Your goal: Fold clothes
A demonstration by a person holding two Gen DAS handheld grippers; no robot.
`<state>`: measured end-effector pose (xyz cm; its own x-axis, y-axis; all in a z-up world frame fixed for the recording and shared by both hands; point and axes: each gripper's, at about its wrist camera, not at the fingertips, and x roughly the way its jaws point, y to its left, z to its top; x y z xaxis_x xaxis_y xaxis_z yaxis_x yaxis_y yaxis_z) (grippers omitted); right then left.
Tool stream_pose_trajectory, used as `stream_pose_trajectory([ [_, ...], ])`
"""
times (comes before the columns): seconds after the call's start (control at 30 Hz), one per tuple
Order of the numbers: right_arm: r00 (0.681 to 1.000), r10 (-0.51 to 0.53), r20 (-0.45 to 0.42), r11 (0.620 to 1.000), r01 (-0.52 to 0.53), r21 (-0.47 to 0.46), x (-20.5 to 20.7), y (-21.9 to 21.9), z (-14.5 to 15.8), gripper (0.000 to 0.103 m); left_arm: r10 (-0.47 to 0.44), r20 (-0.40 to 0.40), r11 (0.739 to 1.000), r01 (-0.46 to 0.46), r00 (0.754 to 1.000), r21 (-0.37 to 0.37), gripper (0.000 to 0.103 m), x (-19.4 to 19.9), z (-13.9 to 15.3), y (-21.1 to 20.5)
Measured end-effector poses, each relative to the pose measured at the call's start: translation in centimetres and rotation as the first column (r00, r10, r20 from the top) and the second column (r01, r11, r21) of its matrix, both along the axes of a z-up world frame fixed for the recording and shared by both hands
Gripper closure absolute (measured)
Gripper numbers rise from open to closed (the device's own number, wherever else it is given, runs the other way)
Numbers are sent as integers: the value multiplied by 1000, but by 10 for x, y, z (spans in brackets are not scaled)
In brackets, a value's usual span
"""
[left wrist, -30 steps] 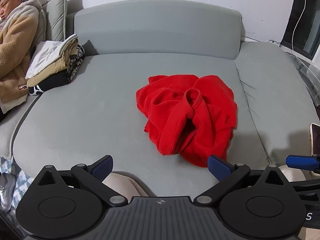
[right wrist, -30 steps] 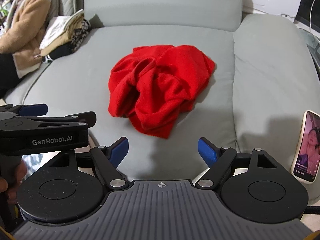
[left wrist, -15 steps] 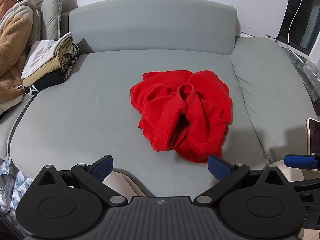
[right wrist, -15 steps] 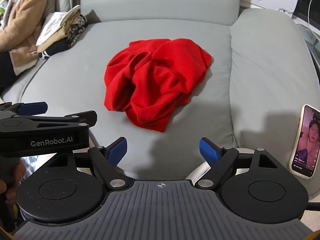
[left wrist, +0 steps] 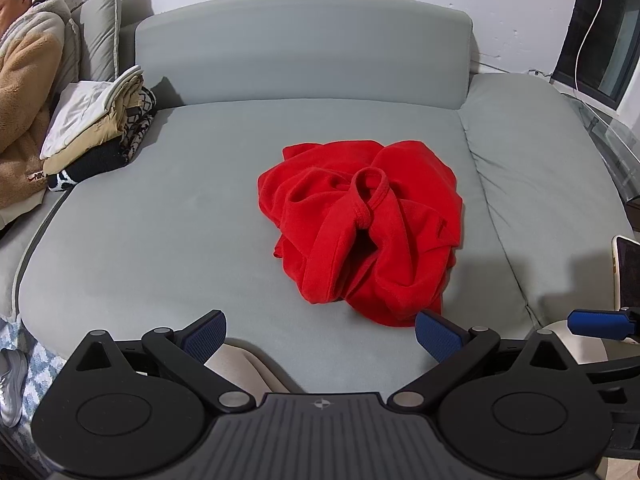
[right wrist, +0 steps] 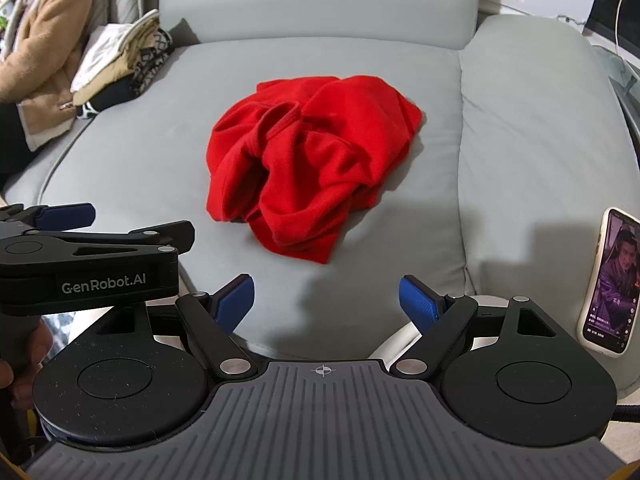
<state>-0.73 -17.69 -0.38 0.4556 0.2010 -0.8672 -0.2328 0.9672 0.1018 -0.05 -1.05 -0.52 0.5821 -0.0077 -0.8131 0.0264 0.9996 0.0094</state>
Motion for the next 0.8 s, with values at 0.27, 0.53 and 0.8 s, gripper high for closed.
stream_pose_trajectory([
  [0.27, 1000, -1, -1, 1000, 1, 2, 1, -1, 0, 19, -2, 2, 1000, 2, 1000, -2, 1, 0, 1, 0],
  [0.53, 1000, -1, 0, 1000, 1, 1, 0, -1, 1, 18, -3, 2, 1000, 3, 1000, -3, 1, 0, 2, 0],
  [0.8, 1000, -2, 0, 1000, 2, 2, 0, -2, 1, 18, -5, 3, 1000, 5, 1000, -3, 1, 0, 1, -1],
])
